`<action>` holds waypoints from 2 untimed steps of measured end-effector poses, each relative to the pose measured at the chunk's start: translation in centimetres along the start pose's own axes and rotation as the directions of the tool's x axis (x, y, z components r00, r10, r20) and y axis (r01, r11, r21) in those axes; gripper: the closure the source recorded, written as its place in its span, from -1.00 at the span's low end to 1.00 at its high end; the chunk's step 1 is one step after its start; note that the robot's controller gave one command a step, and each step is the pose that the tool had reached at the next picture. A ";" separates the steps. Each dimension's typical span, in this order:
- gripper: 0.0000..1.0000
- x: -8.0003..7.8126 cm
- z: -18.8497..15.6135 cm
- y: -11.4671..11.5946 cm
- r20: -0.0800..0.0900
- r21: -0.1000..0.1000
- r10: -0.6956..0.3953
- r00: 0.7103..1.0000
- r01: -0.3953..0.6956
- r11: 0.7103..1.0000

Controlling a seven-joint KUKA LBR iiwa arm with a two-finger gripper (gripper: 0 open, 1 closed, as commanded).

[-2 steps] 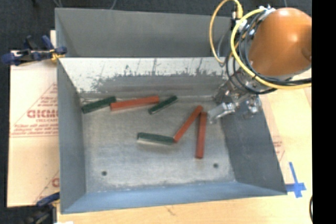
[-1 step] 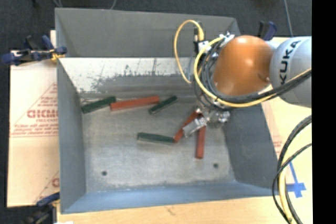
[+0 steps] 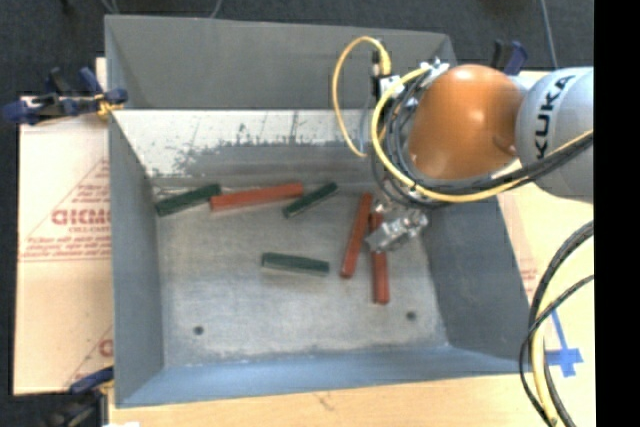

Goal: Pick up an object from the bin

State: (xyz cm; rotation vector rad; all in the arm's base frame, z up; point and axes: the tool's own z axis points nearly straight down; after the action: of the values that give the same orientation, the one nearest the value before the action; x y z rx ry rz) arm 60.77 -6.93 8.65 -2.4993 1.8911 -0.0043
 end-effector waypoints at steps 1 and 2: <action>-1.00 0.0 0.0 0.0 0.000 -0.001 0.002 1.000 -0.002 1.000; 1.00 0.0 0.0 0.0 0.000 -0.002 0.003 1.000 -0.003 1.000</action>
Offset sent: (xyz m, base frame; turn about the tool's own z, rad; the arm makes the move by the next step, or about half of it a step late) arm 0.0000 0.0000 0.0000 0.0000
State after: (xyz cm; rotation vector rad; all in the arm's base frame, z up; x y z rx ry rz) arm 60.75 -6.95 8.65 -2.4972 1.8964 -0.0024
